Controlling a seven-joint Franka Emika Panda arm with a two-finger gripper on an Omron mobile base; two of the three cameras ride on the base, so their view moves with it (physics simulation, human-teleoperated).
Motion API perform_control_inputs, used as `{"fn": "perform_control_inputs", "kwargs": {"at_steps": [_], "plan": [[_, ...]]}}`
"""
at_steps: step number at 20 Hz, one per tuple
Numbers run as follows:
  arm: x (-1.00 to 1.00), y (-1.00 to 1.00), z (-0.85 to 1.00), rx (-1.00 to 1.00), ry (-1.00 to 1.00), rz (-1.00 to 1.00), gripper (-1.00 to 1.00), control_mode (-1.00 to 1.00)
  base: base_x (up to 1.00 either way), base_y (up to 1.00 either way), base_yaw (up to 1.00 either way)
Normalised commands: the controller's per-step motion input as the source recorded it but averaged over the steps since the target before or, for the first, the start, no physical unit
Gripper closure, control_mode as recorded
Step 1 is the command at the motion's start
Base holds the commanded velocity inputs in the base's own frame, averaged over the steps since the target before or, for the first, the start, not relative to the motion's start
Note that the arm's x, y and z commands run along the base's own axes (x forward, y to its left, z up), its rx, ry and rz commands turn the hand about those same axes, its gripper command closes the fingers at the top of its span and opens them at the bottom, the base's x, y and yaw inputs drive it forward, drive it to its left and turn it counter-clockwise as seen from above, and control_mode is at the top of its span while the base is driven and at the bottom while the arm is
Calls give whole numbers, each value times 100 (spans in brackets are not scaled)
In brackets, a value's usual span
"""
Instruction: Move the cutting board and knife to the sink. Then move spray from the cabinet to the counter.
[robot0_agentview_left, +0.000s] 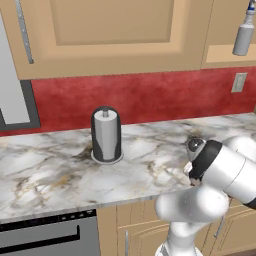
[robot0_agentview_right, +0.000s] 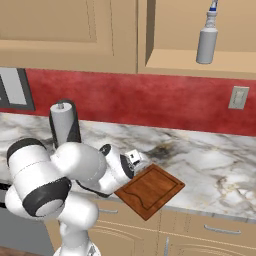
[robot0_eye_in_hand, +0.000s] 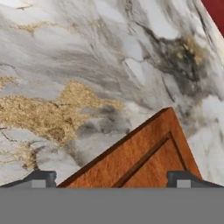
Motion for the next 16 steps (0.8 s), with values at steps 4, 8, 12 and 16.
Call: {"fn": "perform_control_inputs", "kwargs": {"at_steps": [4, 8, 12, 16], "plan": [[31, 39, 84, 1, -6, -31, -100, -100, 0, 0, 0], [2, 47, 100, 0, -8, -31, -100, -100, 0, 0, 0], [-5, 47, 100, 2, -2, -37, -100, -100, 0, 0, 0], [-11, 40, 100, 7, 2, -43, -100, -100, 0, 0, 0]]}}
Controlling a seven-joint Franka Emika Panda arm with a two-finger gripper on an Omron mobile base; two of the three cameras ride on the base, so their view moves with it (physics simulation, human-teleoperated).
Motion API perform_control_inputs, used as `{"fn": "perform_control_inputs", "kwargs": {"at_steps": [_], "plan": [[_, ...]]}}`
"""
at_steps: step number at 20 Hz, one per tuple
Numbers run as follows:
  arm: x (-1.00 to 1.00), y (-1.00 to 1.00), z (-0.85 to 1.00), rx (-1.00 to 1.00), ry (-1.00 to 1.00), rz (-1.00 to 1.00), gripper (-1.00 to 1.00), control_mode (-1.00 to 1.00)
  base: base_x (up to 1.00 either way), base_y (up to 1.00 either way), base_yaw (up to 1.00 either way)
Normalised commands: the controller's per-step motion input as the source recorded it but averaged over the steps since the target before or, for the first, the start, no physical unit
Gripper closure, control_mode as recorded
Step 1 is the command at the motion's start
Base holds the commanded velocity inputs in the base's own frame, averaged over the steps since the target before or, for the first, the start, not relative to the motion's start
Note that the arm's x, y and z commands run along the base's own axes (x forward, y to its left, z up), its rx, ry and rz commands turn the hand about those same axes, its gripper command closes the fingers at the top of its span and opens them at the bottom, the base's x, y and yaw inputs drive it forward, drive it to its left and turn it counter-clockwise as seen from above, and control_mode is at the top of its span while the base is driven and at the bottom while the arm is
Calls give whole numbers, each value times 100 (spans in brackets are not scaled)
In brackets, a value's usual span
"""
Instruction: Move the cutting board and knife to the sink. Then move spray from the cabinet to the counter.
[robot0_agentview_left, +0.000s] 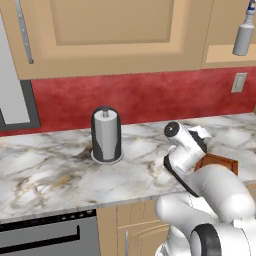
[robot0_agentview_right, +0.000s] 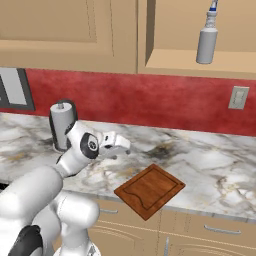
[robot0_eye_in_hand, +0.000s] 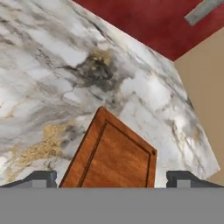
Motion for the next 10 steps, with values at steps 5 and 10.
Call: {"fn": "perform_control_inputs", "kwargs": {"at_steps": [5, 10], "plan": [[-93, -6, 98, 26, 13, -37, -100, -100, 0, 0, 0], [-100, -51, 40, 27, 3, -23, -100, -100, 0, 0, 0]]}}
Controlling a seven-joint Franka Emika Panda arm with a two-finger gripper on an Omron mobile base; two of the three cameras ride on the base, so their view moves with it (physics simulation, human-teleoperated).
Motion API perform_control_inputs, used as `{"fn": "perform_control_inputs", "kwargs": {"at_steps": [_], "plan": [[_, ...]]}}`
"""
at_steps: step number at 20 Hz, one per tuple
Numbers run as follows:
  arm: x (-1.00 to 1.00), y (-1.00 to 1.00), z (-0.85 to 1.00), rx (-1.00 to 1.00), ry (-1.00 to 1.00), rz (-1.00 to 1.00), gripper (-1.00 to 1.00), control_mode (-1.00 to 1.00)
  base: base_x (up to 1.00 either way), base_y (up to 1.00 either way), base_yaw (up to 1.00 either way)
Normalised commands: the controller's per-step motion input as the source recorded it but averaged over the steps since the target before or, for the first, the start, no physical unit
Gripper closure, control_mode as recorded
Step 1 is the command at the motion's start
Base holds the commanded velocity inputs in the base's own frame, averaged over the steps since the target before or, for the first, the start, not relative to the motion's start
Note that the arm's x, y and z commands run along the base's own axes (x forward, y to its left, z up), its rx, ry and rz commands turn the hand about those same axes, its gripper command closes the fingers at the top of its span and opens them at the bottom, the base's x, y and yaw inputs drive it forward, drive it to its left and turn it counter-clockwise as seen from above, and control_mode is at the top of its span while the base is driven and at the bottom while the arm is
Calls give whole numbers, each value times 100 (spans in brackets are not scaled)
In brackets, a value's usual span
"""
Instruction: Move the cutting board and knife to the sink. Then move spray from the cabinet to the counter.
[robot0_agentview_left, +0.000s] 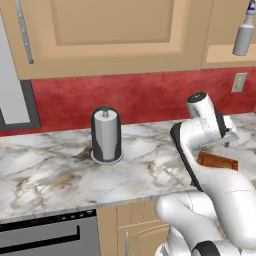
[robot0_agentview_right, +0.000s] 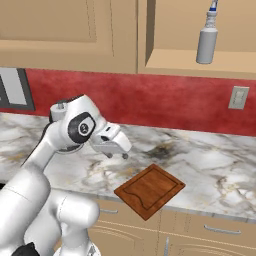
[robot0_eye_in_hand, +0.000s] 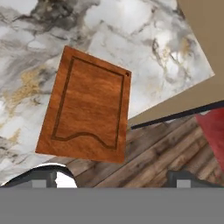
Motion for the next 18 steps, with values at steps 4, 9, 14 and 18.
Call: {"fn": "perform_control_inputs", "kwargs": {"at_steps": [4, 9, 14, 18], "plan": [[-98, -93, -13, 23, -4, -3, -100, -100, 0, 0, 0], [-100, -100, -29, 37, -38, 1, -100, -100, 0, 0, 0], [-100, -100, -29, 54, -42, 2, -100, -100, 0, 0, 0], [-77, -86, -29, 60, -41, 7, -100, -100, 0, 0, 0]]}}
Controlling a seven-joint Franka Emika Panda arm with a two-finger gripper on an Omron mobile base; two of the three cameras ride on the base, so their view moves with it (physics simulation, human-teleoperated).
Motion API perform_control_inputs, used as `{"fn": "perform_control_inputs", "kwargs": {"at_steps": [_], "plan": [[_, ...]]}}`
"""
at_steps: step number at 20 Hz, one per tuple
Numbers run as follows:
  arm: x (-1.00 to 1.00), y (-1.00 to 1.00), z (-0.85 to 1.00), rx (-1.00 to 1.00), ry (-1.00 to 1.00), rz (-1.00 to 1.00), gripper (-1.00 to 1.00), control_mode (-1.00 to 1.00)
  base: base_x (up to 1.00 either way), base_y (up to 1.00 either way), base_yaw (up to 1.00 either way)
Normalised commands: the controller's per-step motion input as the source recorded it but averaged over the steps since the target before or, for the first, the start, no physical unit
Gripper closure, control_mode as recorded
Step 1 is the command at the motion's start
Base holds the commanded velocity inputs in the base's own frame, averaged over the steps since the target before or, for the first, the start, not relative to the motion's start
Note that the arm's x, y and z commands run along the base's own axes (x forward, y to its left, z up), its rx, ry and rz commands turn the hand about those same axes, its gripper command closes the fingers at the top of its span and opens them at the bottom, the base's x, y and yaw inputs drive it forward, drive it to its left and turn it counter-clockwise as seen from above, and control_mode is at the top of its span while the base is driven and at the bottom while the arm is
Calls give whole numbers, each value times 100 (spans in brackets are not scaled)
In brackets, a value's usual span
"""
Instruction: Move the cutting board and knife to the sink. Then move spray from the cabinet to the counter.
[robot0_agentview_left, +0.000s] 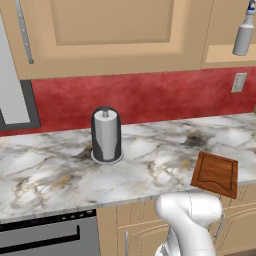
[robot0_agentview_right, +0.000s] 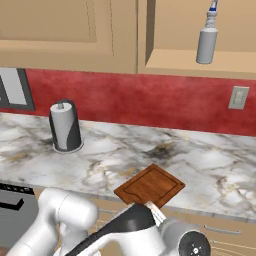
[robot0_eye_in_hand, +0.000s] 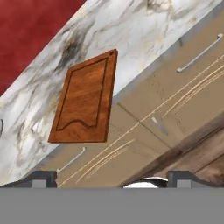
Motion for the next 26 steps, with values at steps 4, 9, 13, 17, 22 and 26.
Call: {"fn": "perform_control_inputs", "kwargs": {"at_steps": [4, 9, 13, 17, 22, 26], "plan": [[-7, -32, -14, 37, -37, 1, -100, -100, 0, 0, 0], [29, -2, -3, 3, -9, 5, -100, -100, 0, 0, 0], [46, 0, -16, 0, -1, 8, -100, -100, 0, 0, 0], [34, 0, -39, 2, 0, 14, -100, -100, 0, 0, 0], [41, 0, -57, 2, 1, 15, -100, -100, 0, 0, 0], [54, 8, -57, 0, 0, 14, -100, -100, 0, 0, 0]]}}
